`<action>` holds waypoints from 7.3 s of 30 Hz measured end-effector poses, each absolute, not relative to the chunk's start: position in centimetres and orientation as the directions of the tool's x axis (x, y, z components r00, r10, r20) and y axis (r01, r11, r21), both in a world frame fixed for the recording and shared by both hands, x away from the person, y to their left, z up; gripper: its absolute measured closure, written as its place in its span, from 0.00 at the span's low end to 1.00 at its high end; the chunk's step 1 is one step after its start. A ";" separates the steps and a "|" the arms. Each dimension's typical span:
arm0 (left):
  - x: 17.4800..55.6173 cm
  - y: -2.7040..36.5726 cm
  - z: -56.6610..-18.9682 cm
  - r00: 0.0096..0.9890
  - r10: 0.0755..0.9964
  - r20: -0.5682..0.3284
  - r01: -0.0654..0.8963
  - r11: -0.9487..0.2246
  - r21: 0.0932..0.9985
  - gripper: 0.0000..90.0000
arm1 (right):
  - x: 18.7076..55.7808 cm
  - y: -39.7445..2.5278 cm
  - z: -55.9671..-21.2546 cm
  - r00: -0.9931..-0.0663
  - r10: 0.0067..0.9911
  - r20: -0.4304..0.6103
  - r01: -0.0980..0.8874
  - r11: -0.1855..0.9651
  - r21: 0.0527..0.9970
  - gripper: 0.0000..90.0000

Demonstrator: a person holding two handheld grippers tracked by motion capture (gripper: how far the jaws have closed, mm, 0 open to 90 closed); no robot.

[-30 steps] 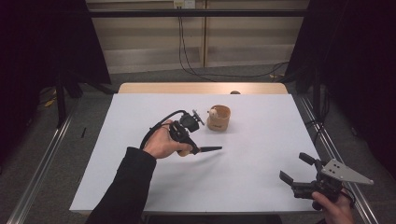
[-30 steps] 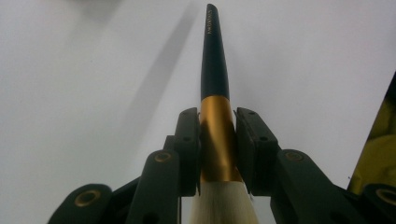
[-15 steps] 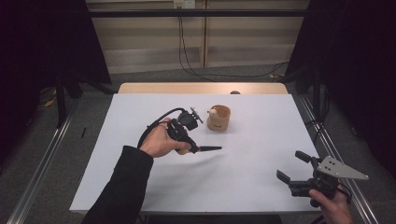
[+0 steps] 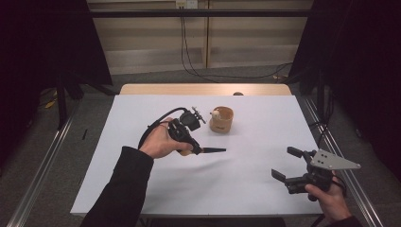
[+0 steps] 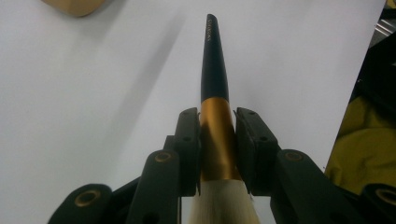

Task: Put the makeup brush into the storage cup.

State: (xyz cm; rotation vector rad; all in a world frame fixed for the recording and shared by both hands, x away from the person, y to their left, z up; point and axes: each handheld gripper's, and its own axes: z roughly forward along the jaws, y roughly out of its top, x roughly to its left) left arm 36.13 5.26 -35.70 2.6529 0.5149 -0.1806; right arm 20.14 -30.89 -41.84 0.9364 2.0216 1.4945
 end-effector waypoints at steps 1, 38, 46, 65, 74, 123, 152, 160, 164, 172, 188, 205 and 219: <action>36.0 5.2 -35.7 0.925 0.323 -0.202 0.378 -0.841 0.387 0.79 | 20.6 -30.7 -41.7 -0.679 0.733 0.038 0.265 0.196 0.944 0.06; 34.6 3.5 -35.0 0.943 0.245 -0.227 0.317 -0.870 0.378 0.79 | 29.1 -25.8 -39.4 -0.927 0.371 0.064 0.222 0.401 0.888 0.24; 34.5 2.8 -34.7 0.949 0.215 -0.232 0.290 -0.884 0.366 0.79 | 30.9 -24.3 -40.1 -0.952 0.298 0.076 0.209 0.445 0.871 0.31; 34.3 1.4 -35.1 0.949 0.195 -0.247 0.273 -0.900 0.340 0.79 | 30.5 -19.8 -42.6 -0.985 0.170 0.021 0.118 0.579 0.807 0.52; 34.5 1.0 -35.6 0.942 0.208 -0.262 0.289 -0.902 0.321 0.79 | 30.6 -18.8 -43.2 -0.988 0.152 0.006 0.097 0.596 0.797 0.62; 35.2 1.6 -35.0 0.936 0.250 -0.249 0.340 -0.826 0.449 0.37 | 30.6 -19.2 -42.8 -0.987 0.159 0.035 0.119 0.560 0.820 0.84; 34.4 7.1 -34.1 0.900 0.393 -0.188 0.361 -0.429 0.828 0.08 | 31.1 -21.5 -42.1 -0.958 0.277 0.074 0.196 0.446 0.873 0.84; 33.4 8.1 -34.1 0.889 0.431 -0.153 0.311 -0.325 0.893 0.09 | 30.9 -22.0 -41.6 -0.941 0.335 0.055 0.198 0.410 0.890 0.84; 33.1 8.4 -34.4 0.888 0.435 -0.151 0.303 -0.304 0.903 0.10 | 30.9 -22.4 -41.4 -0.935 0.348 0.069 0.205 0.370 0.906 0.84; 32.4 8.2 -35.4 0.900 0.408 -0.153 0.275 -0.261 0.925 0.20 | 30.4 -22.5 -40.8 -0.929 0.360 0.088 0.196 0.276 0.941 0.84; 31.8 7.6 -35.1 0.906 0.397 -0.148 0.234 -0.177 0.956 0.26 | 30.0 -22.2 -40.2 -0.934 0.320 0.156 0.200 0.108 0.974 0.84; 31.7 6.3 -34.7 0.926 0.345 -0.155 0.219 -0.157 0.963 0.48 | 30.0 -21.6 -40.5 -0.942 0.302 0.148 0.196 0.134 0.971 0.84; 31.7 6.4 -34.7 0.942 0.282 -0.183 0.236 -0.166 0.957 0.75 | 30.0 -20.9 -41.1 -0.949 0.278 0.148 0.199 0.167 0.966 0.84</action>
